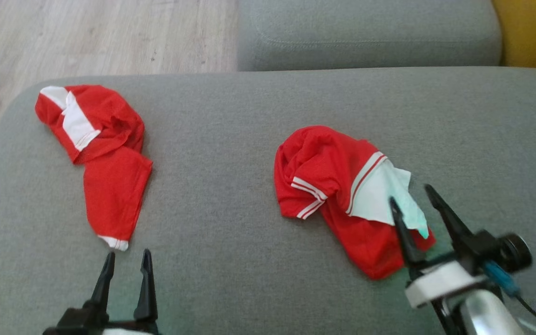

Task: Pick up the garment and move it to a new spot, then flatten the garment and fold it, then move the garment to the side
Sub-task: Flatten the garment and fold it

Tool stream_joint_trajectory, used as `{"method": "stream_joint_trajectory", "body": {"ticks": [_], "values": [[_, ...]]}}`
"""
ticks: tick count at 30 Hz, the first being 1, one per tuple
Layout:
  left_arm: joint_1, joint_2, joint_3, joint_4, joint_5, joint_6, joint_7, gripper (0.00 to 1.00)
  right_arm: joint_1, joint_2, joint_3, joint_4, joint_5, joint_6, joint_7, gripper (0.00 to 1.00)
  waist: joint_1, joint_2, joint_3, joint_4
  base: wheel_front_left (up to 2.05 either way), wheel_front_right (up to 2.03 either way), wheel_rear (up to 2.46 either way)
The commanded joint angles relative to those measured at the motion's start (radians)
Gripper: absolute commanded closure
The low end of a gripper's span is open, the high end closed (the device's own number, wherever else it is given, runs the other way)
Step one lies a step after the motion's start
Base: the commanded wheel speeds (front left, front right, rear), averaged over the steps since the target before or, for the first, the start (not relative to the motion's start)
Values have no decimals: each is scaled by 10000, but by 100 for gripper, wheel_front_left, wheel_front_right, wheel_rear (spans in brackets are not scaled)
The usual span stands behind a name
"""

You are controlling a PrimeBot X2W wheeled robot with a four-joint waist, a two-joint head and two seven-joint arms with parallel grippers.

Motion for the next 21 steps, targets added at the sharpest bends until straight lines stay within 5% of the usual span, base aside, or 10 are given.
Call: {"method": "stream_joint_trajectory", "body": {"ticks": [1, 10, 19, 21], "values": [[-574, -34, 375, -339, 117, -41, -93, 0, -605, -208, 328, -196, -82, -7, -34, 0, 0, -1, 79, 65, 0, 0, 0], [-1058, -104, 147, -372, -73, -125, -93, 0, -2035, -646, 2233, 1523, -365, -7, 1516, 0, 0, -1, 497, 653, 0, 0, 0], [-1117, -108, -119, -380, -377, 87, -93, 0, -2535, -253, 2130, 2423, -667, -7, 1920, 0, 0, -1, 652, 924, 0, 0, 0], [-1122, -109, -161, -380, -397, 116, -93, 0, -2539, -202, 1962, 2417, -749, -7, 2000, 82, 0, -1, 647, 943, 0, 0, 0]]}}
